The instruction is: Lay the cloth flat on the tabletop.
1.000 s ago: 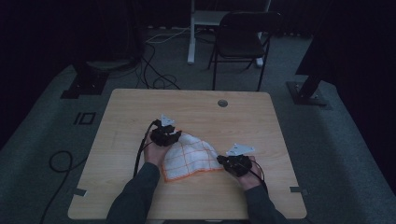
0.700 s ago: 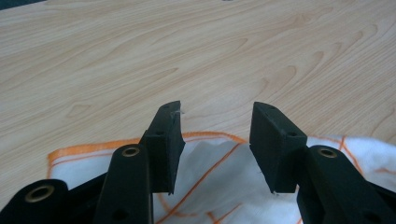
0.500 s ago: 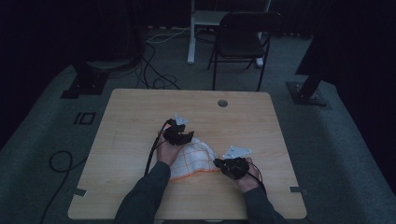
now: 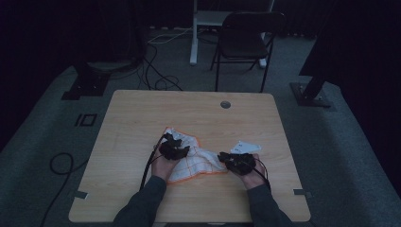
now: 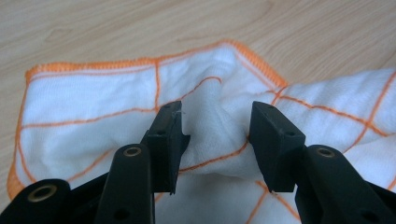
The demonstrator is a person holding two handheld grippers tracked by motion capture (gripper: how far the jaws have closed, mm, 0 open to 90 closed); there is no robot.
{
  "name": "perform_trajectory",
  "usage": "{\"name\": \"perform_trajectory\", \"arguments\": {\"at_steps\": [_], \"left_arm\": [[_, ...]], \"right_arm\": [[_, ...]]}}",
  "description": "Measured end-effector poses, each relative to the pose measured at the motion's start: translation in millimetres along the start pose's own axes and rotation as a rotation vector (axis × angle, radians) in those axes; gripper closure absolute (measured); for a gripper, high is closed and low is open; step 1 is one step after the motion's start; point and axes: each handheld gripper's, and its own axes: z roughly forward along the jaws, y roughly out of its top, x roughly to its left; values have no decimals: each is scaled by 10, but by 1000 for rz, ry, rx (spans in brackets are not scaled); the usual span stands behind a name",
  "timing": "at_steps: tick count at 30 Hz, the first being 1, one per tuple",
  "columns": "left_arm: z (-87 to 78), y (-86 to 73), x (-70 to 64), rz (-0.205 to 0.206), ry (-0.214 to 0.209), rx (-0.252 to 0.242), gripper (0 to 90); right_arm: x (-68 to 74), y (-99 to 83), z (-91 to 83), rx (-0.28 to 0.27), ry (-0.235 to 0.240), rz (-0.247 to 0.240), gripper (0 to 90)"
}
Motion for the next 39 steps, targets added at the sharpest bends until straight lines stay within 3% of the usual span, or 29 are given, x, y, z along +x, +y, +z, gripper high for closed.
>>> {"name": "perform_trajectory", "arguments": {"at_steps": [4, 12, 25, 39], "left_arm": [[-21, -38, 5, 23, 10, 5, 557], [-63, -131, 64, 10, 10, 2, 557], [-56, -155, 72, 10, 5, -1, 559], [-56, -157, 62, 15, 13, -4, 559]], "right_arm": [[-71, 90, 87, -5, -24, 14, 824], [-77, 191, 387, 30, -49, 22, 832], [-80, 384, 886, 94, -11, 42, 833], [-104, 452, 1237, 140, 26, 75, 737]]}}
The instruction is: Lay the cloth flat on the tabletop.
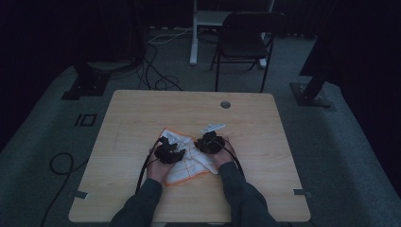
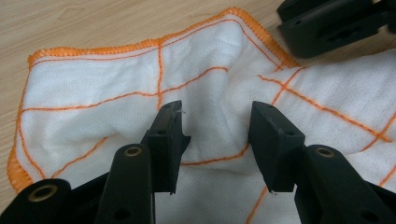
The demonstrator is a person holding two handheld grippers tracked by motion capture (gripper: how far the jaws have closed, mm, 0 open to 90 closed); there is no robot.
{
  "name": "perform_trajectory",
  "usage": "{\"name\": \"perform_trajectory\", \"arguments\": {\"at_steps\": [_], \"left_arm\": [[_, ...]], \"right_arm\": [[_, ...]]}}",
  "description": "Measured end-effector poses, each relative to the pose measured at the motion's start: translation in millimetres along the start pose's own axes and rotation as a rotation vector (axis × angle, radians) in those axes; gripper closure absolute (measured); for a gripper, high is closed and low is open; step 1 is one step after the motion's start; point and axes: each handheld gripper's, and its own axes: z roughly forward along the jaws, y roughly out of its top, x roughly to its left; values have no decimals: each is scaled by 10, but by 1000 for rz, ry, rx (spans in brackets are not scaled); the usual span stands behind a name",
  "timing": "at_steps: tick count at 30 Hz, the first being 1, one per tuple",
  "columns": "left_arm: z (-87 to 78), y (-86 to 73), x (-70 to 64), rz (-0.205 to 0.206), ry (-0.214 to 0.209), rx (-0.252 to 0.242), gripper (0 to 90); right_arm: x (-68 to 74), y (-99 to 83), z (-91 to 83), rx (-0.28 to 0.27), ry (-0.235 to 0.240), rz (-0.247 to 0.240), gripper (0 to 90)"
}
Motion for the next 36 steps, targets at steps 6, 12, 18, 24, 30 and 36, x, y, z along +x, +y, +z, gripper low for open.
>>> {"name": "perform_trajectory", "arguments": {"at_steps": [6, 12, 18, 24, 30, 36], "left_arm": [[-25, -9, -17, 5, 11, -5, 554], [-94, -56, -22, 1, 5, -16, 543], [-140, -111, 4, -4, -3, -17, 538], [-124, -114, -2, 0, -1, -7, 539], [-113, -115, 3, 1, 1, 1, 539], [-128, -132, -16, 5, 4, -5, 542]], "right_arm": [[-62, 11, 79, 22, 26, 39, 781], [-40, 37, 49, 11, 19, 11, 900], [-64, 69, -25, -15, -12, 3, 900], [-125, 90, -43, -26, 20, 23, 839], [-110, 74, 44, 3, 44, 34, 669], [-93, 39, 128, 52, 80, 41, 850]]}}
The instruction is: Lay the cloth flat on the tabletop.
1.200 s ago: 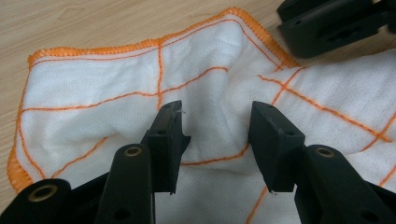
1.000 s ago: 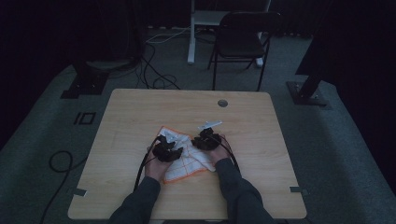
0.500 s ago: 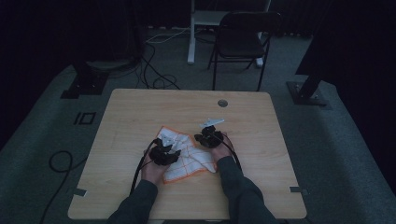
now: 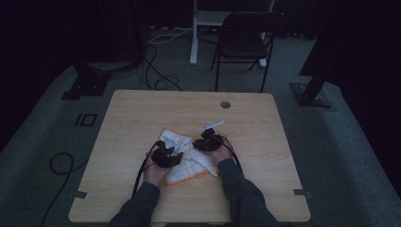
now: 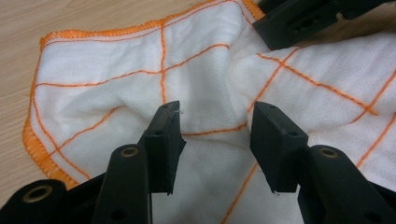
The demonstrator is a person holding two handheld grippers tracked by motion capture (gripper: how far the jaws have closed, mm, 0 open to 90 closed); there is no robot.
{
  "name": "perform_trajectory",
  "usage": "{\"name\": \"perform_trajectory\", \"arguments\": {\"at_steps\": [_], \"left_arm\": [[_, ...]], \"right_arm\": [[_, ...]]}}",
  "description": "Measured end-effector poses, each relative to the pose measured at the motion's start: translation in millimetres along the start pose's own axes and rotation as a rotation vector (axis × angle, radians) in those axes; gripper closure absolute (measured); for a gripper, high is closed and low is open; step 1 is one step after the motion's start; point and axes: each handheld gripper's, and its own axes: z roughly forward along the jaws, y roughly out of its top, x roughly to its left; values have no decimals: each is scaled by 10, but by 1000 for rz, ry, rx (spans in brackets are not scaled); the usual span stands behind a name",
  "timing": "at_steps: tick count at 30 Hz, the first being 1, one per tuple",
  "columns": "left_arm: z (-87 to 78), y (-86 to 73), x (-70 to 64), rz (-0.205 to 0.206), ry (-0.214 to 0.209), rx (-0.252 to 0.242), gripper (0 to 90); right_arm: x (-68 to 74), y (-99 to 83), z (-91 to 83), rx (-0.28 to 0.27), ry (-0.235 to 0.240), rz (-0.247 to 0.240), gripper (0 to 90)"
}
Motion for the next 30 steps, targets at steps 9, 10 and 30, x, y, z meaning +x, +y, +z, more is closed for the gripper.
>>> {"name": "perform_trajectory", "arguments": {"at_steps": [9, 10, 30], "left_arm": [[-19, -80, -3, 11, 0, 16, 543], [-19, -80, -3, 11, 0, 16, 544], [-73, -103, 126, 22, 59, 34, 556]], "right_arm": [[1, 54, -98, -6, -88, -44, 893], [1, 54, -98, -6, -88, -44, 893], [-370, 92, -473, -28, -230, -10, 881]]}}
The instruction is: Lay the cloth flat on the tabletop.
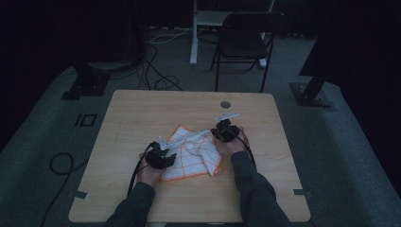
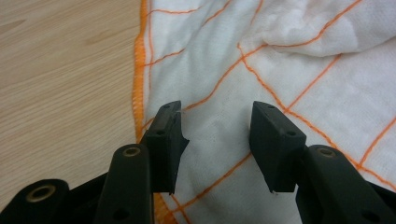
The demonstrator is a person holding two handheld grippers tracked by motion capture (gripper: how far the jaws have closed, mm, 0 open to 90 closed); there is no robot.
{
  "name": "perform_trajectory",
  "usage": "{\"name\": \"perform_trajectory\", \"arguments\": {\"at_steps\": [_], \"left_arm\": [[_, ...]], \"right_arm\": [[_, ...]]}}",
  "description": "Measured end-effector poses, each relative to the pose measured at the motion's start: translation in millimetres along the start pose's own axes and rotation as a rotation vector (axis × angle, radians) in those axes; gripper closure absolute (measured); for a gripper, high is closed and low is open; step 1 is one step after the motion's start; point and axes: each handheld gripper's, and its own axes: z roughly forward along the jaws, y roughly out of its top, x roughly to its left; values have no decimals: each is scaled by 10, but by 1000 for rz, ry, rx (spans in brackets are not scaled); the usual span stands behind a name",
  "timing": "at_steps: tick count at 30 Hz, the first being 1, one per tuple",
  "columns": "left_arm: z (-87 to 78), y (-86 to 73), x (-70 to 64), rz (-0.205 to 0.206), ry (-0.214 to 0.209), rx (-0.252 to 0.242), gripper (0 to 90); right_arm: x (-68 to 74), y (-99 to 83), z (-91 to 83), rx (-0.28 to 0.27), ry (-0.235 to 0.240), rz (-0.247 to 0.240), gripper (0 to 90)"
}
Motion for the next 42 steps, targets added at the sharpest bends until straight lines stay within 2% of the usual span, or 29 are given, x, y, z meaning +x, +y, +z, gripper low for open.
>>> {"name": "perform_trajectory", "arguments": {"at_steps": [5, 9, 13, 16, 19, 22, 24, 30, 42], "left_arm": [[-40, 10, -67, 10, -19, -18, 556], [-66, 30, -132, 25, -44, -32, 556], [-84, 60, -226, 42, -72, -45, 556], [-76, 72, -304, 48, -95, -52, 556], [-53, 75, -363, 60, -113, -50, 557], [-21, 66, -408, 62, -129, -40, 560], [8, 50, -425, 58, -133, -35, 560], [20, 14, -420, 56, -138, -31, 569], [-30, -55, -355, 67, -145, -36, 569]], "right_arm": [[3, -68, 19, 5, 5, 9, 783], [-22, -159, 42, 18, 13, 43, 741], [-58, -246, 70, 29, 77, 95, 724], [-41, -283, 93, 43, 92, 82, 718], [-17, -293, 100, 46, 100, 73, 766], [7, -286, 98, 45, 93, 57, 847], [23, -279, 99, 44, 83, 47, 870], [27, -267, 82, 45, 55, 21, 882], [-164, -226, -89, 35, 14, 15, 885]]}}
